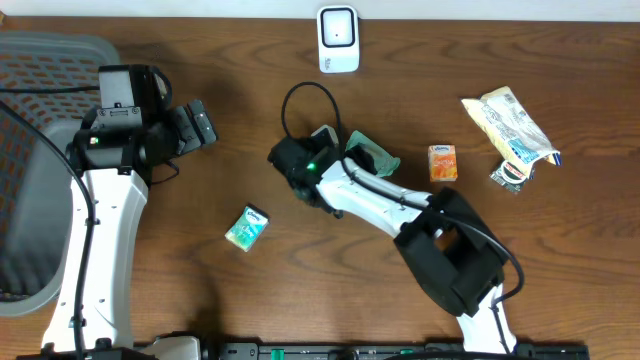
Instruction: Scan the item barcode
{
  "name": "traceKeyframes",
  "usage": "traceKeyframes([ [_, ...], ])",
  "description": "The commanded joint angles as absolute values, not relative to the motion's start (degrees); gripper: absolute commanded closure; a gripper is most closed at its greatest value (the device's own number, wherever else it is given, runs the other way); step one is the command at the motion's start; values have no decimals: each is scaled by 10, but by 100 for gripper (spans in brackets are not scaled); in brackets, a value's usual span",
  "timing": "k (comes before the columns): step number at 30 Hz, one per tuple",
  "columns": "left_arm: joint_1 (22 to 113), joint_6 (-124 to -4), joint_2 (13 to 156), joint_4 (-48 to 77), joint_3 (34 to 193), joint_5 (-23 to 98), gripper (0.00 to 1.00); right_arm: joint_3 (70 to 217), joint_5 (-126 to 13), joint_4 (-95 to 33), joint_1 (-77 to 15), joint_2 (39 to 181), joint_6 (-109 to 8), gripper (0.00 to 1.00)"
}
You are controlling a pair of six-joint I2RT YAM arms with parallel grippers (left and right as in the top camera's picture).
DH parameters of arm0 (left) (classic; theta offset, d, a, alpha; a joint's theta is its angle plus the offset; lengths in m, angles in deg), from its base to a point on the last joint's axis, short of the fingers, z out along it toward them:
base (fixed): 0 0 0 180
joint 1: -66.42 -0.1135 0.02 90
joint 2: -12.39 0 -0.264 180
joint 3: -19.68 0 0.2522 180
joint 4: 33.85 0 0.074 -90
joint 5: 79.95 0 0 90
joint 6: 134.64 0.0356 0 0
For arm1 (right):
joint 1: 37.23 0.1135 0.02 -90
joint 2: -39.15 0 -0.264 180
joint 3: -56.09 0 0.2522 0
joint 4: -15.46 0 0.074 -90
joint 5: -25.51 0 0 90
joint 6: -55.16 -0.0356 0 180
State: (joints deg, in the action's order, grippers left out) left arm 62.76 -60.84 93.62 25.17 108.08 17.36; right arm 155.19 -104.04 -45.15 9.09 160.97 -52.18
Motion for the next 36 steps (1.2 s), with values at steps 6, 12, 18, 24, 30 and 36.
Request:
traceKeyframes([
  [6,626,-599,937,253,1084,168,3,1572,-787,-439,-3,1520,-418,39],
  [12,626,-599,937,253,1084,168,2,1570,-796,-417,10,1546,-286,40],
  [18,626,-599,937,253,1084,168,2,1570,-892,-399,20,1599,-255,42],
  [24,626,-599,937,253,1084,168,2,1570,-975,-390,19,1620,-255,46],
  [30,626,-599,937,253,1084,168,2,1570,-971,-375,13,1621,-255,50],
  [36,626,-599,937,253,1084,168,2,1549,-971,-358,8,1621,-255,53],
])
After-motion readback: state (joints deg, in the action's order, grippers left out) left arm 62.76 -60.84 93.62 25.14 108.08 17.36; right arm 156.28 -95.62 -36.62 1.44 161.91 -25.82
